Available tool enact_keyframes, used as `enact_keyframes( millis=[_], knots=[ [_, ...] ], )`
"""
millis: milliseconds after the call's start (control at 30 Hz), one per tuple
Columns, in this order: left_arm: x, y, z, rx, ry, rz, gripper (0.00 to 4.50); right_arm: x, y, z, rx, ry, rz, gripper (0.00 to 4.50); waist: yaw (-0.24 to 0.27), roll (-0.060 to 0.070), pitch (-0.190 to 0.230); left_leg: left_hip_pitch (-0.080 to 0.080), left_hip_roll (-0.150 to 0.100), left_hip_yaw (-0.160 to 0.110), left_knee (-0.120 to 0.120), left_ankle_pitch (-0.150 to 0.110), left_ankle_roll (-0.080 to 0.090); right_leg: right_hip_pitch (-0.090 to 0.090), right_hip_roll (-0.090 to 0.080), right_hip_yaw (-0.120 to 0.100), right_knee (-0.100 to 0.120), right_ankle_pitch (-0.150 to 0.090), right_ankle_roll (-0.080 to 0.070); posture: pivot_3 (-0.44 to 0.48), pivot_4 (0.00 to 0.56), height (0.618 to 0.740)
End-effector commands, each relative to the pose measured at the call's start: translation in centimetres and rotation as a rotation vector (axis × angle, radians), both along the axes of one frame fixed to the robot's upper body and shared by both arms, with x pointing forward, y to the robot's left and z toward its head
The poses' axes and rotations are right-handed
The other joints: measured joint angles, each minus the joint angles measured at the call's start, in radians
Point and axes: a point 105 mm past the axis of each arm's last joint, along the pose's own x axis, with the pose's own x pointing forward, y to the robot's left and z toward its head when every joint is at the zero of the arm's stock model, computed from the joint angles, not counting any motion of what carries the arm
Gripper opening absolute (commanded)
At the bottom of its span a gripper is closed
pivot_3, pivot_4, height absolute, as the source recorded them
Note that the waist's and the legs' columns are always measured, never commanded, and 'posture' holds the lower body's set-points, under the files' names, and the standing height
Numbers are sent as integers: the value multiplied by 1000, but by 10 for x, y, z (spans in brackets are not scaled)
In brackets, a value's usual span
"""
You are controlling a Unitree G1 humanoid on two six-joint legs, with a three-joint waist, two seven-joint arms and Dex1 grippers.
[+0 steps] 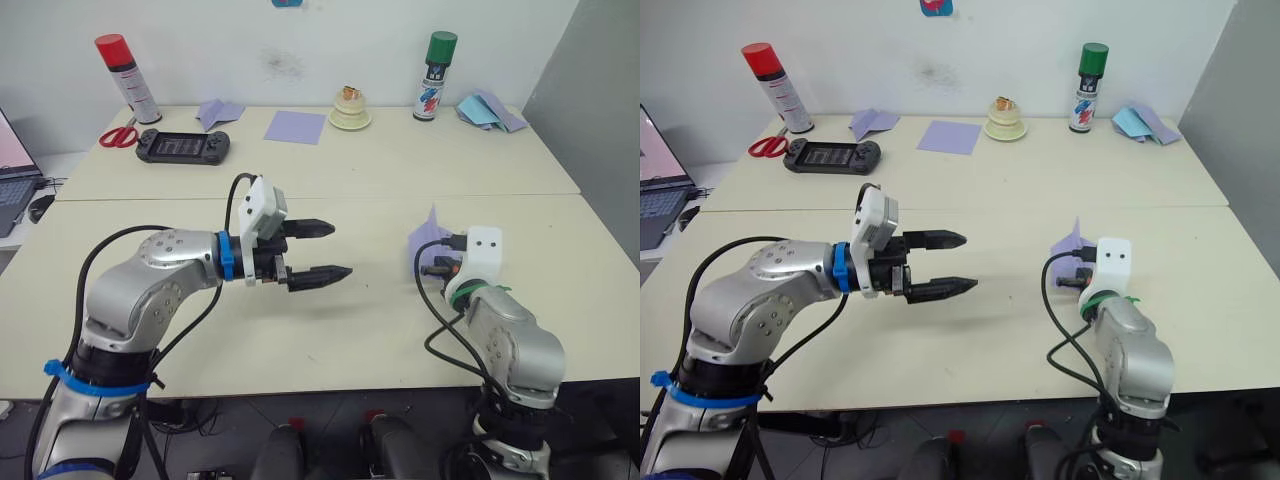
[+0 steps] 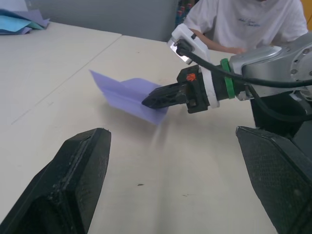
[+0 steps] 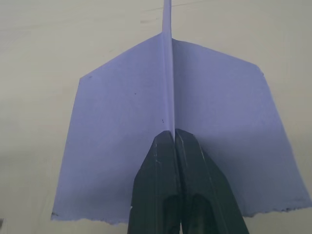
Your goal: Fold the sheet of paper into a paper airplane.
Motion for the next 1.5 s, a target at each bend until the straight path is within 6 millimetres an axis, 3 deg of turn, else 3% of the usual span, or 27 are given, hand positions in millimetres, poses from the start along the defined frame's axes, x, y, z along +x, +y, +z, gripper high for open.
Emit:
enact_keyframes(
  millis=[33,333,500,600,667,767,867,1000,1067,1167,1233,1300,1500],
  knots=[
    [3,1,5,18,-46,-23,4500,8,-1,6,15,-31,-37,37,0,0,0,0,0,1,0,0,0,0,0,0,0,0,0,0,150,740],
    [3,8,-1,45,-55,2,4500,17,41,-2,45,0,98,37,-2,0,0,-1,0,1,0,0,0,0,-1,0,-1,0,0,0,150,740],
    [5,18,-3,65,-72,50,4500,24,48,-6,71,16,129,37,-6,0,0,-1,1,1,0,0,0,0,-1,0,-1,0,0,0,150,740],
    [4,22,-4,70,-74,63,4500,25,56,1,114,-15,185,646,-8,0,0,-1,1,1,0,0,0,0,-1,0,-1,0,0,0,150,740],
    [3,24,-6,70,-72,74,4500,21,64,9,125,-44,269,1351,-8,0,0,-1,1,1,0,0,0,0,-1,0,-1,0,0,0,150,740],
    [4,31,-11,72,-66,104,4500,12,61,20,160,-73,341,2458,-7,0,0,-2,1,1,0,0,0,0,-1,0,-1,0,0,0,150,740],
    [7,42,-15,68,-58,154,4500,3,47,38,162,-121,408,3447,-5,0,0,-2,0,1,0,0,0,0,-1,0,-2,0,0,0,150,740],
    [17,68,-16,56,-62,259,4500,-14,22,70,42,-203,589,3447,1,1,1,-2,0,1,0,0,0,0,-1,-1,-2,0,0,0,150,740],
    [24,85,-14,47,-67,335,4500,-27,7,82,-111,-258,727,3447,1,1,1,-2,0,1,0,0,1,0,-1,-1,-3,0,0,0,150,740],
    [31,125,-19,124,-93,487,4500,-39,-46,71,-493,-212,854,3447,2,1,2,-2,-1,1,-1,-2,3,1,-1,-3,-7,0,1,0,150,740],
    [28,163,-30,204,-88,606,4500,-49,-85,62,-615,-137,885,3447,1,1,1,-2,-1,2,-2,-3,5,2,0,-4,-12,0,1,0,150,740],
    [22,189,-31,203,-94,692,4500,-53,-108,72,-572,-151,833,3447,-11,1,2,-1,0,5,-2,-5,9,3,0,-1,-13,0,0,0,150,740],
    [17,204,-37,217,-108,748,4500,-45,-121,81,-539,-247,741,3447,-13,1,2,3,3,5,1,-5,10,9,-1,0,-14,1,2,0,150,740]
  ],
)
